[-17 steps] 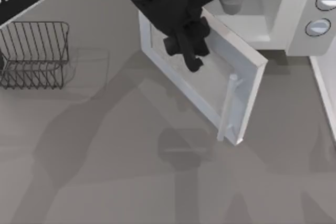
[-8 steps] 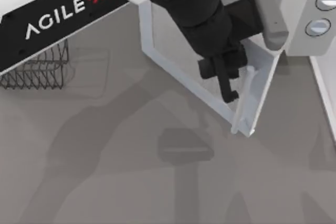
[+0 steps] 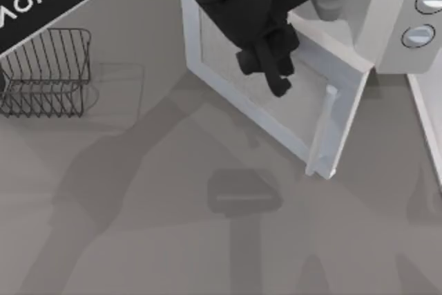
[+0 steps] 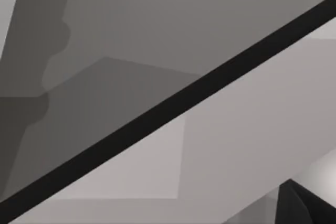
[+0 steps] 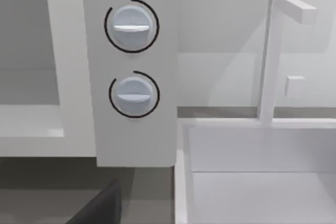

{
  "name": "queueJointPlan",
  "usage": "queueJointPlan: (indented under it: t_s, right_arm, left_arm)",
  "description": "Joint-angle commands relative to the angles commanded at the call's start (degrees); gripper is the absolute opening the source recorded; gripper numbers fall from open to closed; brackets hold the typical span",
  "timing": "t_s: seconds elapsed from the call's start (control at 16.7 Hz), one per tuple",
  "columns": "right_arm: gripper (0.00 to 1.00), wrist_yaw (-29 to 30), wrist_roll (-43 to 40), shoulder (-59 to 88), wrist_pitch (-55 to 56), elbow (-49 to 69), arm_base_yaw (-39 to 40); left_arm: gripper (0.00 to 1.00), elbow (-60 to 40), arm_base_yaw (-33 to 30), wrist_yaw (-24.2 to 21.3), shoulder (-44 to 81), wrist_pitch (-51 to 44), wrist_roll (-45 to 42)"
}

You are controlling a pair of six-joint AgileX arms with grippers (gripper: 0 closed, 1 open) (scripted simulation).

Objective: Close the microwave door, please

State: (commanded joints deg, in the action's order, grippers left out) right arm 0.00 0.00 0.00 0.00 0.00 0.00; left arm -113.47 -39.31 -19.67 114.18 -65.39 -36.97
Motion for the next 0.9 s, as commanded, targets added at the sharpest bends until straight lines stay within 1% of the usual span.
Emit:
queueJointPlan:
  t_s: [0.18,0.6,0.9]
  right_arm:
    - [1.0,0.0,0.0,0.0,0.0,0.0,0.0]
    - [1.0,0.0,0.0,0.0,0.0,0.0,0.0]
    - [1.0,0.0,0.0,0.0,0.0,0.0,0.0]
  left_arm:
    - [0.0,0.17,-0.3,0.07,0.14,-0.07,-0.08]
    - [0.0,-0.13,-3.22,-1.28,4.31,-4.06,1.08]
    - [0.0,-3.82,-2.72,0.6,3.58,-1.44,2.0]
